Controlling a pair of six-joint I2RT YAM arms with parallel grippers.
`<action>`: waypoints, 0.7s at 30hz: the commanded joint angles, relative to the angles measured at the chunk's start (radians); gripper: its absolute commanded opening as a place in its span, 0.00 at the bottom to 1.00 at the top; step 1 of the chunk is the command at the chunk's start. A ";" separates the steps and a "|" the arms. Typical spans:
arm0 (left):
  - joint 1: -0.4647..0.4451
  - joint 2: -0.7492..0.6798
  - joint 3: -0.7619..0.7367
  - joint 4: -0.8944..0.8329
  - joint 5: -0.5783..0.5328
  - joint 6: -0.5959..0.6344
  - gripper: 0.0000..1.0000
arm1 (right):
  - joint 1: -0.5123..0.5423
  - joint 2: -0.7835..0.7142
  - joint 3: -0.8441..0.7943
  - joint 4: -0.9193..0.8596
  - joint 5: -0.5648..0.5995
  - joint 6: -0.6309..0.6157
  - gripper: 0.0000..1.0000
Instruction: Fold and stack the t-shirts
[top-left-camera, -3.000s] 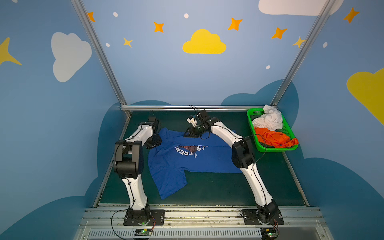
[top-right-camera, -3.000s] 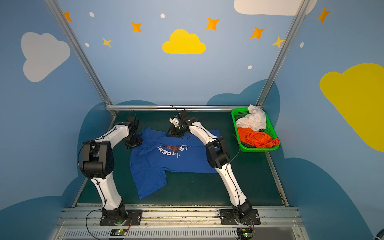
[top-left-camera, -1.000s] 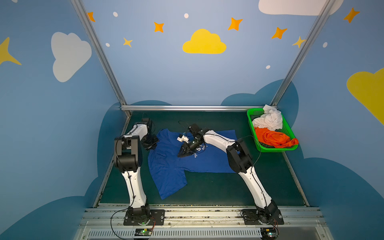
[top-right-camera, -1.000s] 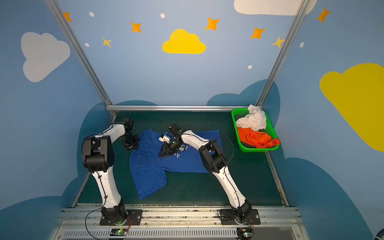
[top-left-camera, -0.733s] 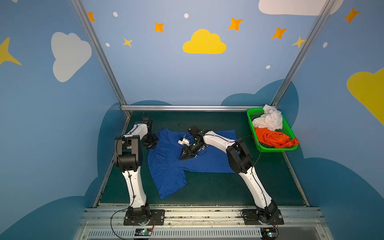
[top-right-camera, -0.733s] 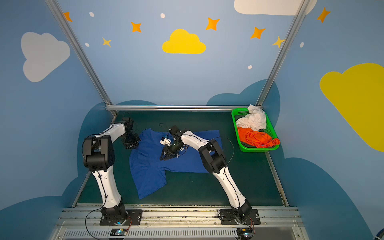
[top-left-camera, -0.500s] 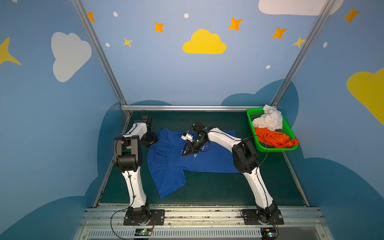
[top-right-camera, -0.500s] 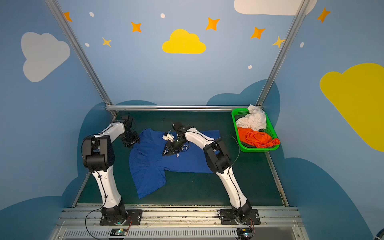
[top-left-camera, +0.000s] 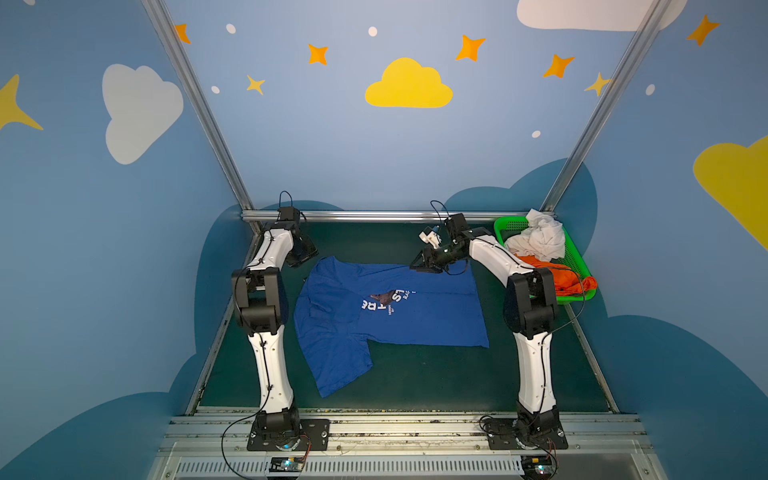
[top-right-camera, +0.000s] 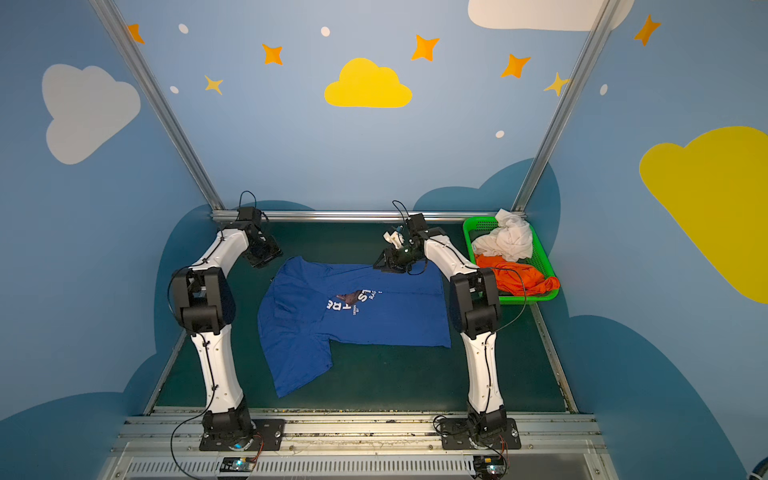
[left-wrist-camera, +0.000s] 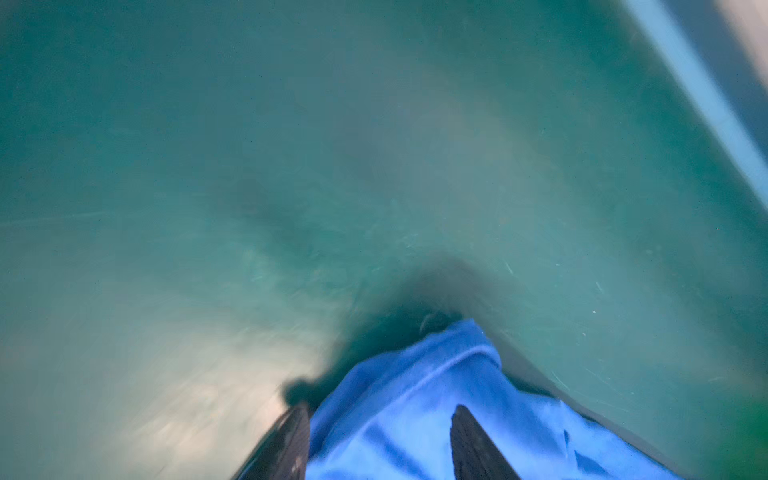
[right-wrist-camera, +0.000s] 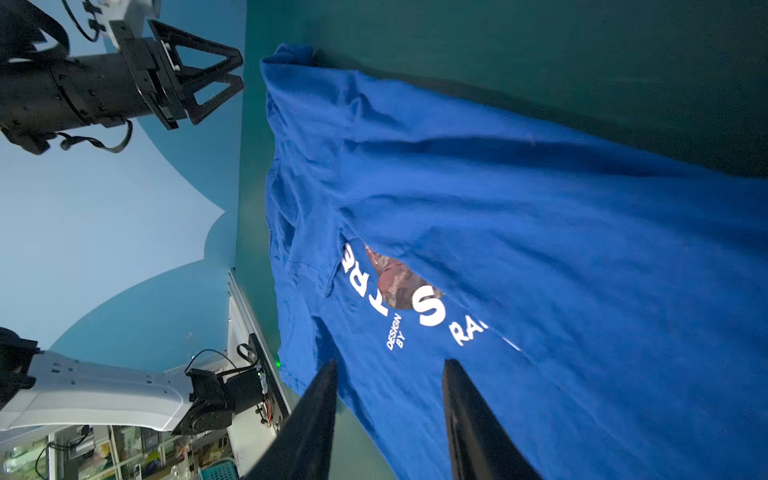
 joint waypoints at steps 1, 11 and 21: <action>0.005 0.050 0.023 0.025 0.119 0.020 0.58 | -0.030 0.028 -0.004 -0.012 0.022 0.001 0.44; 0.003 0.167 0.119 0.021 0.180 0.000 0.41 | -0.134 0.137 0.069 -0.051 0.103 -0.014 0.43; 0.014 0.162 0.116 0.060 0.174 -0.035 0.05 | -0.170 0.302 0.228 -0.200 0.337 0.057 0.22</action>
